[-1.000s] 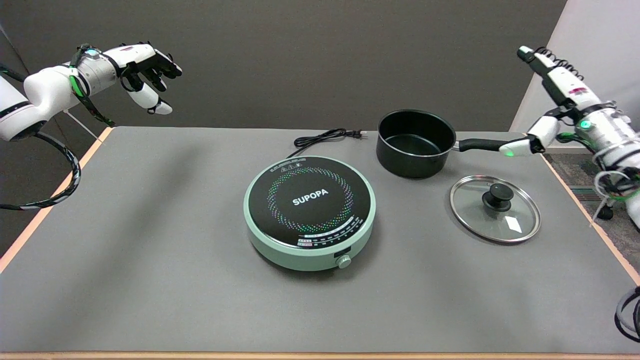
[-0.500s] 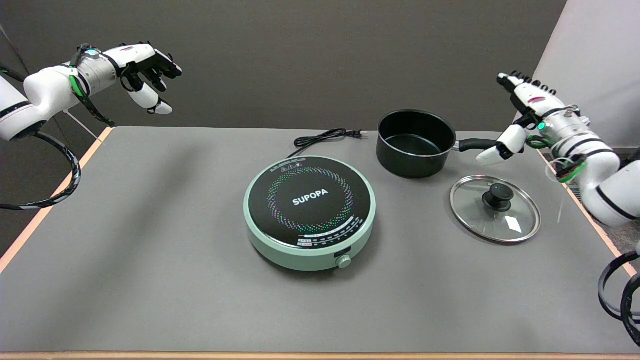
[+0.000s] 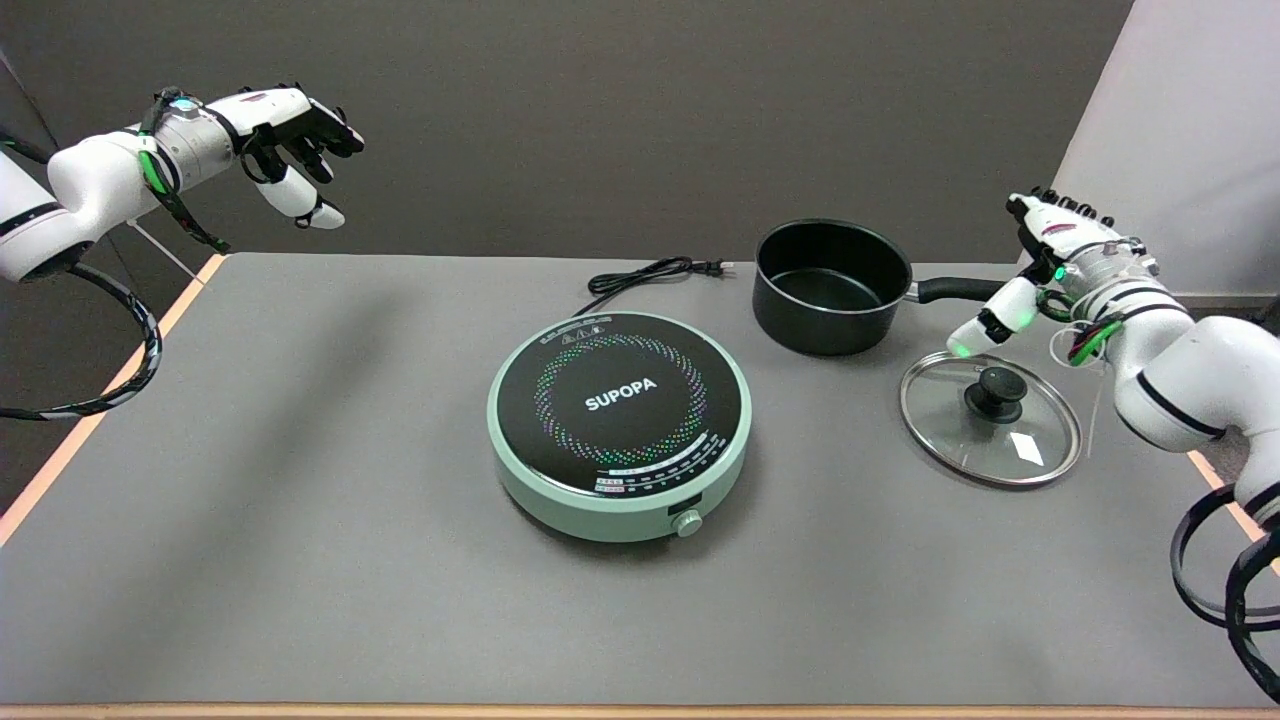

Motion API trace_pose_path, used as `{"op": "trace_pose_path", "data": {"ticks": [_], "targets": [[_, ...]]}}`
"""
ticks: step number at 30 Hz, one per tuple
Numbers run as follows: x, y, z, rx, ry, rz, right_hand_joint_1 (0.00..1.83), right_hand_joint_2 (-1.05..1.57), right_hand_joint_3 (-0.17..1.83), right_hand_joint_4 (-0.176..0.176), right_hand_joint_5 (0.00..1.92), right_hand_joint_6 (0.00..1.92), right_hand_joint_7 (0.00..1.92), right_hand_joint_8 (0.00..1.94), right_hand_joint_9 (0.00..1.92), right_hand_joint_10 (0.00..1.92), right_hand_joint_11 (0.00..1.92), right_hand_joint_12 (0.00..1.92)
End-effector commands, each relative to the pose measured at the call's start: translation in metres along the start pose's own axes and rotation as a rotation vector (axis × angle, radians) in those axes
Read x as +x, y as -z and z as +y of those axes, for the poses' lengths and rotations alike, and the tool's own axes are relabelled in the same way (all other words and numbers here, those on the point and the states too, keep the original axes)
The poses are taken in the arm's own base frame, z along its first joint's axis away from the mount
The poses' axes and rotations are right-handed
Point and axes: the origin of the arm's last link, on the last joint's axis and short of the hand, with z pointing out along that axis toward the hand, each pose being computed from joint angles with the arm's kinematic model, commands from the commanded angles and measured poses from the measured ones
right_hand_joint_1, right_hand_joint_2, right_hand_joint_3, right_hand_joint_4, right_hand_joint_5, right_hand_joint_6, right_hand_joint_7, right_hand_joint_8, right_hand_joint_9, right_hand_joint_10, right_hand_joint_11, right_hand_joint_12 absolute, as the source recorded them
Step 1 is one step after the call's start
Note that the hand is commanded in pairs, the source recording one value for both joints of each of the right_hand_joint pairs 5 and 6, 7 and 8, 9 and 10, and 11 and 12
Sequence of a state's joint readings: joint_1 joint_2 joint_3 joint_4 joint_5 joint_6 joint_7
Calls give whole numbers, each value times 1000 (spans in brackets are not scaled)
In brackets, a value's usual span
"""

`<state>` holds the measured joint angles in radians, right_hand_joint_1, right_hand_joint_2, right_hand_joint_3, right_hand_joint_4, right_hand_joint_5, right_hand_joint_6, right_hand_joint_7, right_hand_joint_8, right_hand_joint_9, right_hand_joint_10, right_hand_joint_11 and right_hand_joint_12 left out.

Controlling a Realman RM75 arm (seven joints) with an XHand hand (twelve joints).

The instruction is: Pick up the pot.

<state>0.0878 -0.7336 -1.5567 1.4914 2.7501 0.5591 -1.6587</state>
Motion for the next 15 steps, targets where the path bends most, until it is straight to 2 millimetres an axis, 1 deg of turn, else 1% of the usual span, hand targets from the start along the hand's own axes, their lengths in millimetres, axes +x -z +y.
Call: {"op": "trace_pose_path", "data": {"ticks": [1, 10, 15], "targets": [[-14, -15, -27, -86, 70, -49, 1230, -530, 934, -176, 58, 58, 58, 58, 58, 58, 58, 58], [-17, -30, -55, -43, 116, -59, 1214, -460, 951, -176, 62, 62, 62, 62, 62, 62, 62, 62], [-22, -35, -57, -45, 114, -69, 1204, -351, 907, -176, 68, 68, 68, 68, 68, 68, 68, 68]]}}
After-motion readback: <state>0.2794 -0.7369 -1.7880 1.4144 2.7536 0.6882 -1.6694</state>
